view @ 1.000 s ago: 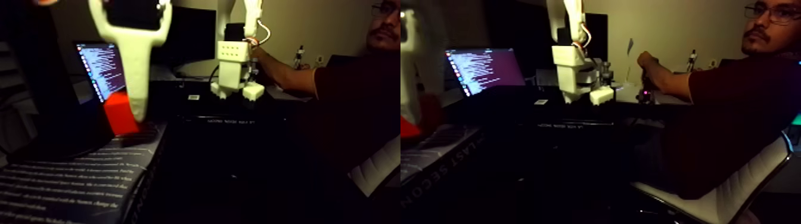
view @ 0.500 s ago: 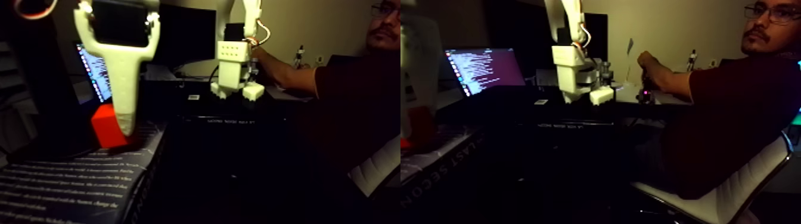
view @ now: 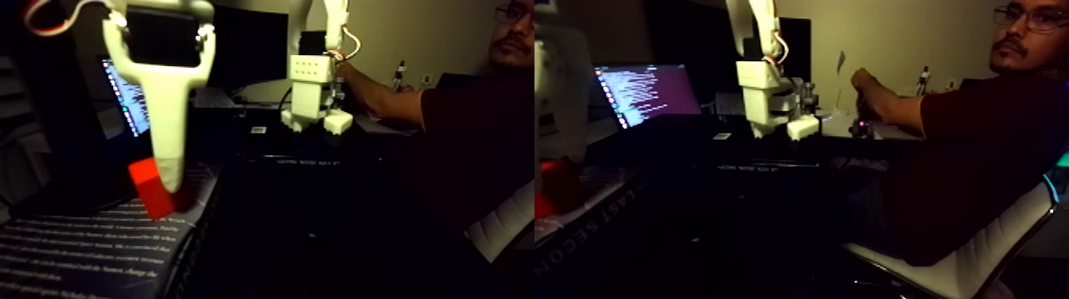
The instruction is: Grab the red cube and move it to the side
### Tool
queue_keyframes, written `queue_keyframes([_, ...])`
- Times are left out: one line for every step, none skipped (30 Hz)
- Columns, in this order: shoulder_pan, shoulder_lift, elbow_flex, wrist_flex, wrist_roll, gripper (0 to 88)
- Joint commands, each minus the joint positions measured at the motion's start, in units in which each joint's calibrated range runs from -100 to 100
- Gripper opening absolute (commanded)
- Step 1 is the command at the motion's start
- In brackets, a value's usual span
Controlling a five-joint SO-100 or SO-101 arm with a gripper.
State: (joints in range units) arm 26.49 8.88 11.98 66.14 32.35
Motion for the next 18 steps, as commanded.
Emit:
queue_keyframes([-0.42, -0.31, 0.22, -0.34, 0.31, 25.4])
queue_keyframes([-0.42, -0.31, 0.22, -0.34, 0.31, 25.4])
queue_keyframes([-0.42, -0.31, 0.22, -0.34, 0.31, 25.4])
queue_keyframes([-0.51, -0.31, 0.22, -0.34, 0.31, 25.4])
queue_keyframes([-0.51, -0.47, 0.22, -0.34, 0.31, 25.4])
queue_keyframes([-0.51, -0.56, 0.22, -0.34, 0.31, 25.4])
queue_keyframes([-0.51, -0.73, 0.22, -0.34, 0.31, 25.4])
queue_keyframes([-0.51, -1.06, 0.22, -0.26, 0.31, 25.4])
queue_keyframes([-0.51, -1.23, 0.31, -0.26, 0.31, 25.4])
queue_keyframes([-0.51, -1.23, 0.22, -0.17, 0.31, 25.4])
queue_keyframes([-0.51, -1.31, 0.04, 0.00, 0.37, 25.4])
queue_keyframes([-0.51, -1.31, -0.14, 0.50, 0.75, 25.4])
queue_keyframes([-0.51, -1.31, -0.23, 0.59, 0.91, 25.4])
queue_keyframes([-0.34, -1.31, -0.23, 0.59, 0.96, 25.4])
queue_keyframes([-0.01, -1.48, -0.32, 0.59, 1.01, 25.4])
queue_keyframes([0.16, -1.99, -0.32, 0.67, 1.12, 25.4])
queue_keyframes([0.24, -2.66, -0.32, 0.84, 1.61, 25.4])
queue_keyframes([0.24, -3.33, -0.23, 1.52, 2.15, 25.4])
